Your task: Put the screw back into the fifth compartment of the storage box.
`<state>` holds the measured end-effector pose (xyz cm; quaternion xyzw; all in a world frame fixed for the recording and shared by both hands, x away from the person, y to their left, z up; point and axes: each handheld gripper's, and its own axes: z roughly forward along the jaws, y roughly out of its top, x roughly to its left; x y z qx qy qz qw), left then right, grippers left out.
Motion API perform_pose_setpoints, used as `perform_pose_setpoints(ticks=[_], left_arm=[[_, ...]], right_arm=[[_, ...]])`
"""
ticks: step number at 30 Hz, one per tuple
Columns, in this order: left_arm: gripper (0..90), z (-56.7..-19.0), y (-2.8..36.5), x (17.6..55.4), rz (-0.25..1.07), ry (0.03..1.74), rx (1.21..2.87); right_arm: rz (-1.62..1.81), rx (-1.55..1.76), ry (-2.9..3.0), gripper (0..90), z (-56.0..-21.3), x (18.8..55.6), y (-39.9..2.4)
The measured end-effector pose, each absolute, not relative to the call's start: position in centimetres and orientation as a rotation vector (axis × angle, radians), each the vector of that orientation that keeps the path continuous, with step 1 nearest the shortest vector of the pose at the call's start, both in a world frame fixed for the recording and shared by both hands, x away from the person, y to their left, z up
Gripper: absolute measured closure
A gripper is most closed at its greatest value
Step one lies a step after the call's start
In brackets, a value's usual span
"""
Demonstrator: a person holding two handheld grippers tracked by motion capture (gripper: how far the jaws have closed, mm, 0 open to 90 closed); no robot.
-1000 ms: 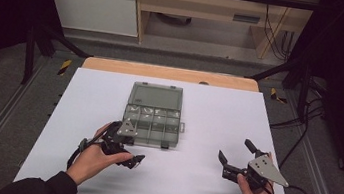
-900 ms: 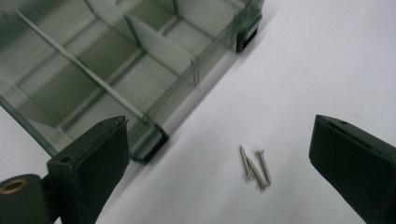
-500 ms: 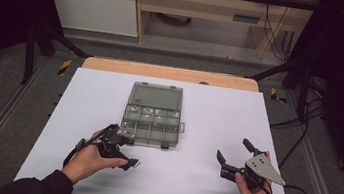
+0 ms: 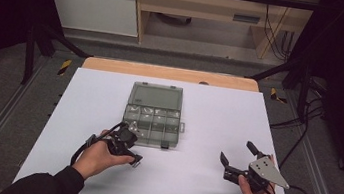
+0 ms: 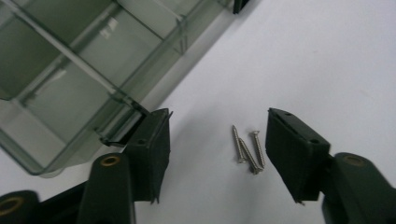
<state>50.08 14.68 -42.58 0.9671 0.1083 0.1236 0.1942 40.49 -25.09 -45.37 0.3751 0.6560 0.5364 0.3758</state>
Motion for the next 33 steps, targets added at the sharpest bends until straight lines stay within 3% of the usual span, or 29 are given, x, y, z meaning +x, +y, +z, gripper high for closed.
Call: perform_pose_setpoints(ticks=[12, 33], left_arm=[[62.0, -43.0, 14.2, 50.1, 0.292, 0.294, 2.774], [74.1, -43.6, 14.1, 50.6, 0.281, 0.306, 2.774]], right_arm=[[1.375, 0.97, 1.675, 5.2, -45.4, 40.4, -25.4], [1.367, 0.947, 1.709, 4.9, -45.5, 40.5, -25.0]])
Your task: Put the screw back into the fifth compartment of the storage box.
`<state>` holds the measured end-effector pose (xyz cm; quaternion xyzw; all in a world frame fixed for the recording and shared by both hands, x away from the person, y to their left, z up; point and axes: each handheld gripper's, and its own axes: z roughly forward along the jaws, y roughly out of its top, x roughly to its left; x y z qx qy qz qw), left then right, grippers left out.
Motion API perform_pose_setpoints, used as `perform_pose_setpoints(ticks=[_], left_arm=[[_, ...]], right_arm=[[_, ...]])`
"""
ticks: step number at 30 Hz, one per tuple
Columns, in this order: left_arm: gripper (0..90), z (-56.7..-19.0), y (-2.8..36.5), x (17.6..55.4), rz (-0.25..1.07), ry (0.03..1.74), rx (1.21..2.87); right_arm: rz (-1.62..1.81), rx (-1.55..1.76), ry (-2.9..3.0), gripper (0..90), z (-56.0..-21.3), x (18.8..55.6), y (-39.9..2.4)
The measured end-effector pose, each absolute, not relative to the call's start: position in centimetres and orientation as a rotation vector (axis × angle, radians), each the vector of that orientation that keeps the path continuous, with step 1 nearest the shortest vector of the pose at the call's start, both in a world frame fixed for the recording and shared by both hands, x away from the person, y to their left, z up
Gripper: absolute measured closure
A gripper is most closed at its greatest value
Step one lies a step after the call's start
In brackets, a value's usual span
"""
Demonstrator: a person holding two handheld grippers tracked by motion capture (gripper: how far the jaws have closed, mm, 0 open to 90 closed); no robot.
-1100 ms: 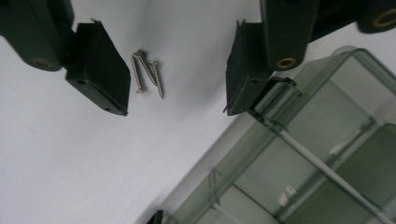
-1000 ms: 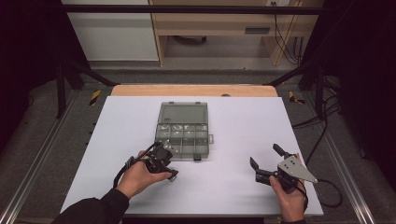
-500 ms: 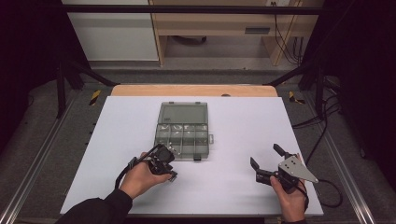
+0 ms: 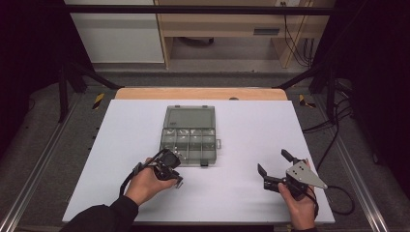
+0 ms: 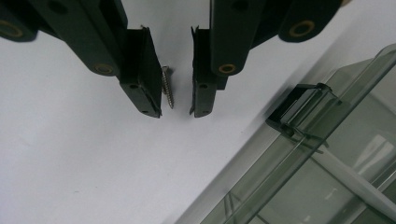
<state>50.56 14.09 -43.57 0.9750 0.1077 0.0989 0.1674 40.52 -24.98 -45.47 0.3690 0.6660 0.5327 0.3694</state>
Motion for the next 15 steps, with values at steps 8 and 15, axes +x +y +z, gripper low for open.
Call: perform_pose_setpoints(ticks=[8, 15], left_arm=[[74.7, -43.54, 13.92, 50.56, 0.269, 0.301, 2.776], [75.9, -43.73, 13.84, 50.6, 0.261, 0.306, 2.774]], right_arm=[[1.365, 0.948, 1.714, 4.9, -45.51, 40.54, -24.9], [1.361, 0.954, 1.717, 4.9, -45.52, 40.53, -24.92]])
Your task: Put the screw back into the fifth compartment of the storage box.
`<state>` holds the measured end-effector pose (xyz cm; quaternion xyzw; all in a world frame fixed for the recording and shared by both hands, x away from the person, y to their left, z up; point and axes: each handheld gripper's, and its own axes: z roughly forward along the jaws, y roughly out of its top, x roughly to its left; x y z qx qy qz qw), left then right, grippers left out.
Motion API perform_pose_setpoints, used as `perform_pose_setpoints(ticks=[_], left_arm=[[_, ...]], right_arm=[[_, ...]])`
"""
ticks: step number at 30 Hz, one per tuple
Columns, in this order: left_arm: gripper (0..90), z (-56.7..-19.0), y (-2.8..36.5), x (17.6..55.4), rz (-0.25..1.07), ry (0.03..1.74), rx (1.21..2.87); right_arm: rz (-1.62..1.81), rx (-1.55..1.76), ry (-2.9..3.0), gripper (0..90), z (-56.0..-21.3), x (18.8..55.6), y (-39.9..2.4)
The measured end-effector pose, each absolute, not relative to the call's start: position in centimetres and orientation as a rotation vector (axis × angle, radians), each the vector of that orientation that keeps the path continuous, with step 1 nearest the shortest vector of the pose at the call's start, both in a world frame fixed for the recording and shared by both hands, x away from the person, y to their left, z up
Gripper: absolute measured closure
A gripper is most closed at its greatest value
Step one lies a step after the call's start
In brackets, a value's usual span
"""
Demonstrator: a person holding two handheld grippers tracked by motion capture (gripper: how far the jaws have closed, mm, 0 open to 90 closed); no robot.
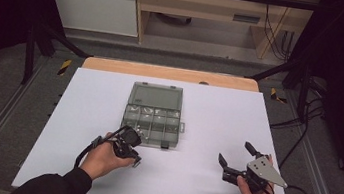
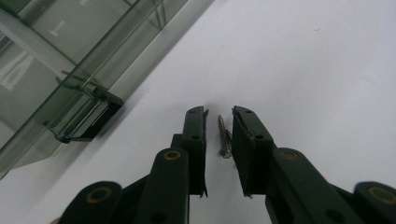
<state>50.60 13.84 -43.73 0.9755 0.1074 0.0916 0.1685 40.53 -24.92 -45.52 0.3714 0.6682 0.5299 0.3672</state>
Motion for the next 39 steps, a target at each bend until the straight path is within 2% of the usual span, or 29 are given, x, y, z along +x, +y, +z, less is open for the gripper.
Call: perform_pose_setpoints(ticks=[17, 39], left_arm=[[87.5, -44.1, 14.08, 50.51, 0.286, 0.341, 2.81], [88.3, -43.78, 14.32, 49.82, 0.326, 0.351, 2.776]], right_arm=[[1.358, 0.954, 1.722, 4.7, -45.61, 40.61, -24.91], [1.355, 0.954, 1.726, 4.7, -45.67, 40.64, -24.89]])
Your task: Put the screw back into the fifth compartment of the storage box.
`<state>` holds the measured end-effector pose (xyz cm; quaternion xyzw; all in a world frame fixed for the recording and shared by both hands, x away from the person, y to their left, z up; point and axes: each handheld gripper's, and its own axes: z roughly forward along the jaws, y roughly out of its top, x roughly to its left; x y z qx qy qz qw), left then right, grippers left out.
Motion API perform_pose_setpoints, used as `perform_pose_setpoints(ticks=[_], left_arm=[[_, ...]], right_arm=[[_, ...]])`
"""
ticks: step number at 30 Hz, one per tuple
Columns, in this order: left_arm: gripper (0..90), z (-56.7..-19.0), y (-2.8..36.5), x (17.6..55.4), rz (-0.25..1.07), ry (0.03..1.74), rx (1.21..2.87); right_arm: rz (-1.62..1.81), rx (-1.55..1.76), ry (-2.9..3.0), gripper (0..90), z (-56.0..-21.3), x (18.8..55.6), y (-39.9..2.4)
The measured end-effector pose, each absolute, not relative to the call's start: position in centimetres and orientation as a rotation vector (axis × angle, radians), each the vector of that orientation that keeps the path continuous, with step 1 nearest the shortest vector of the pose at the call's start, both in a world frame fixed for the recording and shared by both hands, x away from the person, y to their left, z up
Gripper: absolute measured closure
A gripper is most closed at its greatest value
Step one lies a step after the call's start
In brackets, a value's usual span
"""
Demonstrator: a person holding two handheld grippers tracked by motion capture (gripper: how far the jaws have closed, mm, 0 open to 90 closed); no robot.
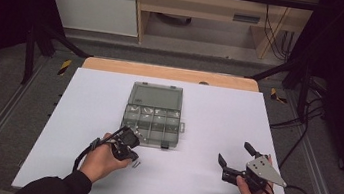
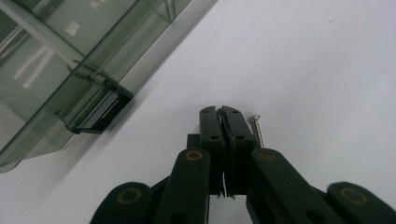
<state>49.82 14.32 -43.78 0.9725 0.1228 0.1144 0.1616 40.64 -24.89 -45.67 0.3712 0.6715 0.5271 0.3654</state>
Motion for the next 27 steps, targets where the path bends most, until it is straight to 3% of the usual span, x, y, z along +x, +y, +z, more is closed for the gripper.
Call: perform_pose_setpoints(ticks=[14, 27], left_arm=[[88.4, -41.0, 16.7, 50.0, 0.365, 0.311, 2.697], [88.4, -38.4, 19.6, 54.3, 0.519, 0.319, 2.632]], right_arm=[[1.356, 0.961, 1.728, 4.7, -45.7, 40.6, -24.9], [1.358, 0.966, 1.728, 4.7, -45.8, 40.7, -25.0]])
